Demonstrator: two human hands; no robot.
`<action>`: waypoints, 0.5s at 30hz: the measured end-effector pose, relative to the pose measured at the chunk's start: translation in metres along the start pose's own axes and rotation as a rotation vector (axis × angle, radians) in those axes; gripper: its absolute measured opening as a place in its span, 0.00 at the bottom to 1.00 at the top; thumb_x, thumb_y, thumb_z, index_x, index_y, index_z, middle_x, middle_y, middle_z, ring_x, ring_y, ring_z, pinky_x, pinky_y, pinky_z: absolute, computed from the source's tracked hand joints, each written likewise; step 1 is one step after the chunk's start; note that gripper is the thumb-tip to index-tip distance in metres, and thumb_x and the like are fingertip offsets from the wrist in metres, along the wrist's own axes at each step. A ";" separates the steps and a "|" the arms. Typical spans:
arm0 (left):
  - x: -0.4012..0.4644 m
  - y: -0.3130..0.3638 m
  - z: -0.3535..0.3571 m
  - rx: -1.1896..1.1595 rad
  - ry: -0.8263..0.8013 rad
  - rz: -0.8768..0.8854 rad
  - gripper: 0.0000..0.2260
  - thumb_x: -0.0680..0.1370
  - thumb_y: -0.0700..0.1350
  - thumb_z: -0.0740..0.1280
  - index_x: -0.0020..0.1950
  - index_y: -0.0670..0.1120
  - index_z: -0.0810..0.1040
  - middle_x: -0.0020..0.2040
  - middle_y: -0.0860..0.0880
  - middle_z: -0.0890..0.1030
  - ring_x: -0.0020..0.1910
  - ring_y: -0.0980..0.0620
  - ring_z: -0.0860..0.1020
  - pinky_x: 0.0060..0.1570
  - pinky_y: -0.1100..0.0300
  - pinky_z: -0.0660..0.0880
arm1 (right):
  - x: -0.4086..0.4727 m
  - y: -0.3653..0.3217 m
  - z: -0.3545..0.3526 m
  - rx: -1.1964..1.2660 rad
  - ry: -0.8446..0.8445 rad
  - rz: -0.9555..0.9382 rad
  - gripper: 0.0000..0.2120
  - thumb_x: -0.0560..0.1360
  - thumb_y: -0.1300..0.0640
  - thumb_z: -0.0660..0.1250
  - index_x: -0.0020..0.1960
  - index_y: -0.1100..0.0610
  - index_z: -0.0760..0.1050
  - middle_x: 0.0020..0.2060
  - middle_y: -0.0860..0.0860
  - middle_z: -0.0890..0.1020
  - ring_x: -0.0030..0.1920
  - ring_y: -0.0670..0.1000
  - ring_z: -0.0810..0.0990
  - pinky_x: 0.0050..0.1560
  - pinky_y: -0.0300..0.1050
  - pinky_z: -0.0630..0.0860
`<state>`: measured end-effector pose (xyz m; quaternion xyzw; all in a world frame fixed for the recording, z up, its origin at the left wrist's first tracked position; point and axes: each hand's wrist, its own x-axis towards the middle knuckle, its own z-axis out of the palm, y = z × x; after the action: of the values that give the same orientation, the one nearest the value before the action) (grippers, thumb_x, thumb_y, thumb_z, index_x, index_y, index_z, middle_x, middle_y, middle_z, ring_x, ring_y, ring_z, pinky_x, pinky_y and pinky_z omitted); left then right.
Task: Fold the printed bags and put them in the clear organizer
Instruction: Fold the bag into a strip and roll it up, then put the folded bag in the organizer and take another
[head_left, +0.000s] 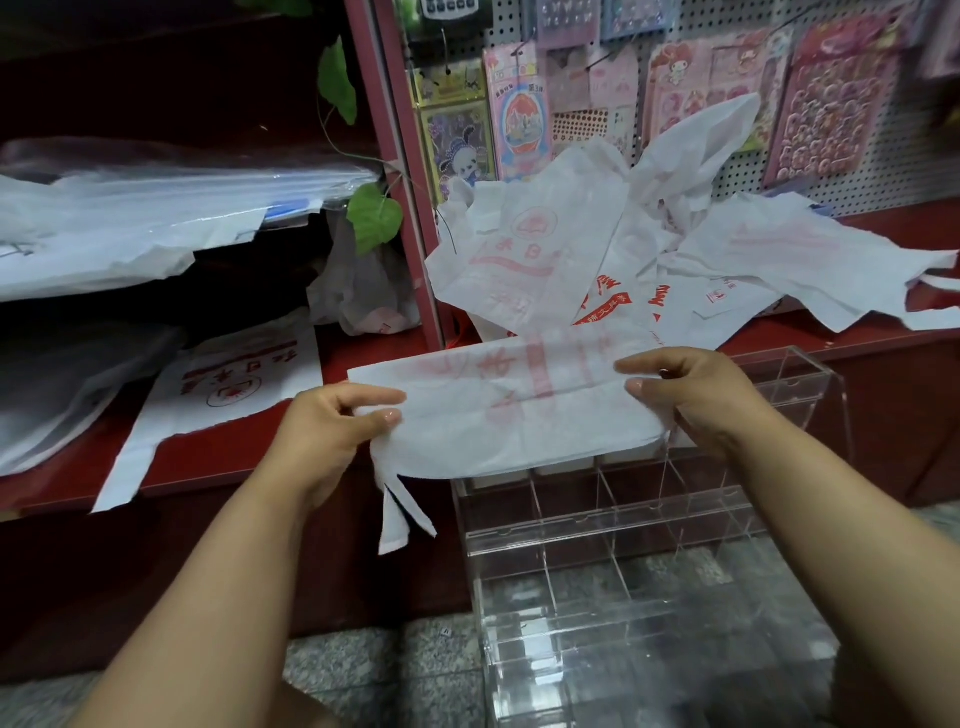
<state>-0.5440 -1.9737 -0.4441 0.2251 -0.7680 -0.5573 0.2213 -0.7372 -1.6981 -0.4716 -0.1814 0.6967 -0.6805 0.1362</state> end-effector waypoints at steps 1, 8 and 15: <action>0.001 -0.002 -0.002 0.011 0.007 -0.007 0.09 0.73 0.35 0.73 0.48 0.47 0.86 0.50 0.47 0.85 0.54 0.47 0.82 0.62 0.50 0.76 | 0.000 0.000 0.000 0.013 0.010 0.010 0.12 0.70 0.69 0.71 0.45 0.53 0.83 0.56 0.54 0.82 0.57 0.53 0.80 0.61 0.47 0.76; 0.002 -0.006 -0.002 0.018 -0.015 -0.029 0.10 0.75 0.39 0.73 0.53 0.49 0.85 0.54 0.48 0.84 0.53 0.49 0.83 0.61 0.50 0.77 | 0.000 0.002 0.002 0.013 0.035 -0.014 0.08 0.73 0.65 0.70 0.47 0.54 0.83 0.50 0.49 0.83 0.56 0.51 0.80 0.62 0.45 0.75; -0.002 -0.007 -0.006 0.015 -0.012 -0.059 0.14 0.73 0.32 0.72 0.53 0.48 0.84 0.55 0.46 0.83 0.52 0.51 0.83 0.59 0.55 0.77 | 0.003 0.007 0.003 0.003 0.026 0.017 0.15 0.71 0.69 0.71 0.46 0.50 0.83 0.55 0.50 0.81 0.60 0.55 0.78 0.64 0.51 0.74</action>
<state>-0.5384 -1.9792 -0.4496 0.2459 -0.7664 -0.5592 0.1987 -0.7390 -1.7015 -0.4787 -0.1663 0.6989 -0.6827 0.1333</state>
